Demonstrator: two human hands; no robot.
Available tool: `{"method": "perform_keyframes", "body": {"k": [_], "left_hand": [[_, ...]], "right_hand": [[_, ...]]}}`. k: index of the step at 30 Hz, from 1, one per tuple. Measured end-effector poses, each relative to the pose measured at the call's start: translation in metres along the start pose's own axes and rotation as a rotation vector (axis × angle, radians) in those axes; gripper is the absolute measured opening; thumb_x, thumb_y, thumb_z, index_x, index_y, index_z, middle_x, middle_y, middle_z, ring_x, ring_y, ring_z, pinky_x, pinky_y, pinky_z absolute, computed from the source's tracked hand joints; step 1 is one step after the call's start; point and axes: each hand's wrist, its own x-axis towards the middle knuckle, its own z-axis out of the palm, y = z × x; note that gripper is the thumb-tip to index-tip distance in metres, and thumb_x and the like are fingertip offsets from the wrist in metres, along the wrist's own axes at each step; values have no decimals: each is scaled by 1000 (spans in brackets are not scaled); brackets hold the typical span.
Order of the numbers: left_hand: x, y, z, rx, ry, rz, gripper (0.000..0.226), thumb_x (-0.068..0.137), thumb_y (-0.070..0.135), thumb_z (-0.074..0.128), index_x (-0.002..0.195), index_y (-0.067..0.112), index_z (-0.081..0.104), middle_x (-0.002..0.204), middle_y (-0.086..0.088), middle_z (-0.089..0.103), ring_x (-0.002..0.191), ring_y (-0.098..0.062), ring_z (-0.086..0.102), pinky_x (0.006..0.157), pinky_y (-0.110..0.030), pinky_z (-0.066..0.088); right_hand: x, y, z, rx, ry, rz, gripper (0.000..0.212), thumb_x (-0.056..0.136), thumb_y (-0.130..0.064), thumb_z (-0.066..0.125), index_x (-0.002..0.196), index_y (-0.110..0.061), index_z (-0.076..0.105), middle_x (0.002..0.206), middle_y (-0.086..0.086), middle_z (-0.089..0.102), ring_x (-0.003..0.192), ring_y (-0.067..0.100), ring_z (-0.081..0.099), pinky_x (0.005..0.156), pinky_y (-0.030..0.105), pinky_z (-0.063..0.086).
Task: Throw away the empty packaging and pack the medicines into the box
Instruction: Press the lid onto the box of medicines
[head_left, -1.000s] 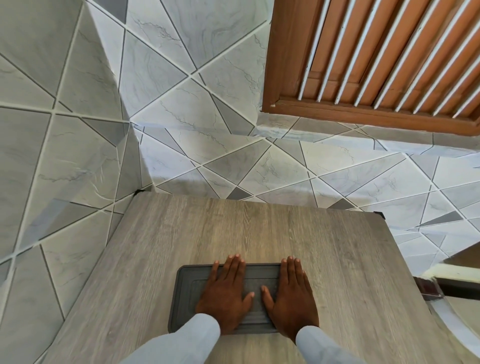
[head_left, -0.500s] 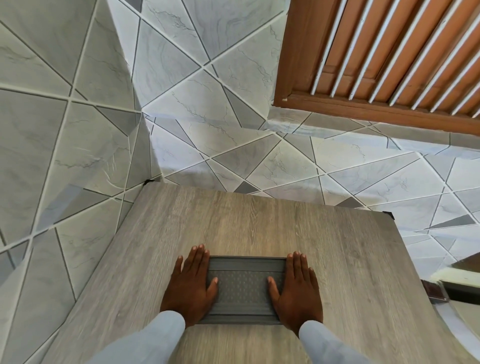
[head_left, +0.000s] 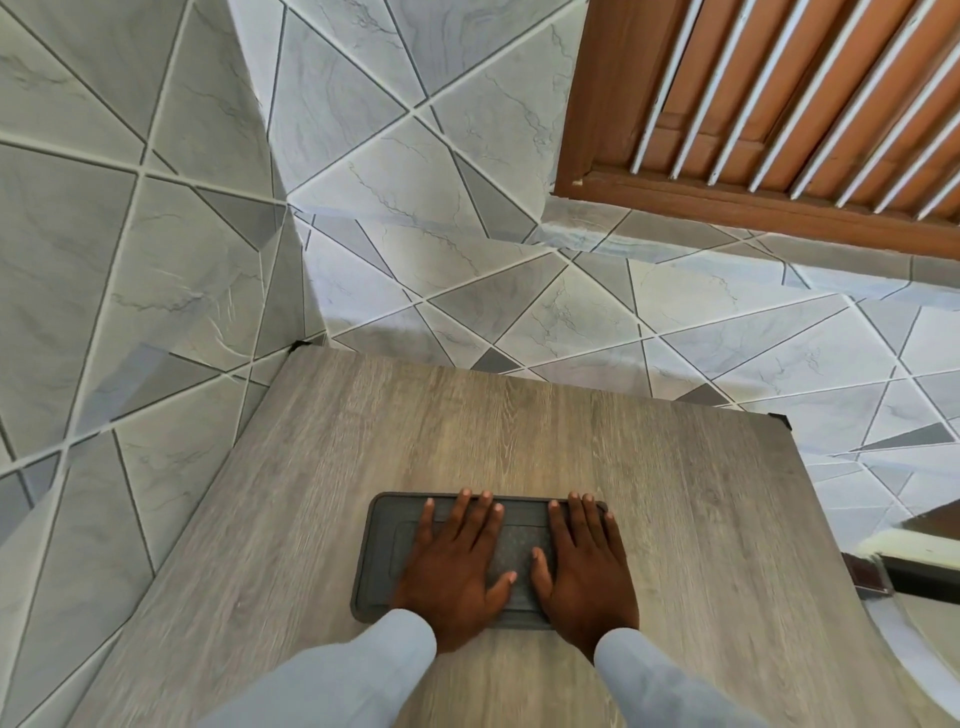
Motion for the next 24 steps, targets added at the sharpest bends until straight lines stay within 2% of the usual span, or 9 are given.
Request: {"method": "perform_keyframes", "body": {"k": [7, 11, 13, 17, 20, 22, 24], "left_hand": [[1, 1, -1, 12, -62, 1, 71, 88, 56, 35, 147, 15, 31, 155, -7, 31, 144, -28, 24, 110, -59, 12], [7, 25, -2, -17, -88, 10, 67, 87, 51, 38, 142, 12, 39, 150, -10, 39, 141, -29, 31, 107, -59, 14], [12, 37, 1, -39, -103, 20, 66, 89, 49, 37, 143, 13, 37, 152, -9, 37, 143, -26, 28, 108, -59, 14], [14, 40, 3, -37, -99, 30, 66, 89, 50, 37, 145, 15, 34, 154, -7, 33, 144, -25, 25, 109, -59, 13], [17, 40, 3, -36, -106, 11, 66, 88, 49, 37, 145, 17, 34, 154, -6, 32, 144, -24, 25, 108, -58, 12], [18, 39, 0, -35, -129, 10, 67, 89, 48, 31, 148, 18, 26, 158, -4, 21, 147, -23, 15, 112, -57, 5], [18, 39, -5, 1, -167, 32, 67, 91, 48, 22, 151, 21, 9, 161, -2, 2, 148, -20, -3, 115, -56, -5]], "right_hand": [[-1, 0, 2, 12, 66, -9, 62, 86, -43, 39, 137, -10, 50, 143, 18, 49, 137, 33, 41, 114, 47, 17], [-2, 1, 3, 49, 109, 180, 72, 87, -50, 31, 147, -11, 32, 154, 16, 32, 146, 31, 23, 118, 46, 6], [-1, 1, 5, 83, 97, 247, 77, 86, -53, 24, 150, -8, 24, 157, 15, 25, 148, 29, 18, 120, 46, 9], [3, 4, 9, 135, 60, 232, 81, 86, -53, 17, 151, -5, 17, 159, 16, 18, 148, 28, 15, 120, 40, 12], [4, 4, 8, 166, 94, 237, 81, 85, -52, 20, 150, -4, 20, 158, 17, 21, 147, 29, 20, 118, 39, 16], [4, 4, 7, 182, 79, 240, 81, 84, -51, 20, 150, -5, 20, 159, 16, 21, 147, 29, 19, 119, 39, 16], [2, 5, 5, 196, 69, 249, 80, 83, -50, 19, 150, -7, 20, 159, 15, 21, 147, 28, 19, 119, 40, 17]]}}
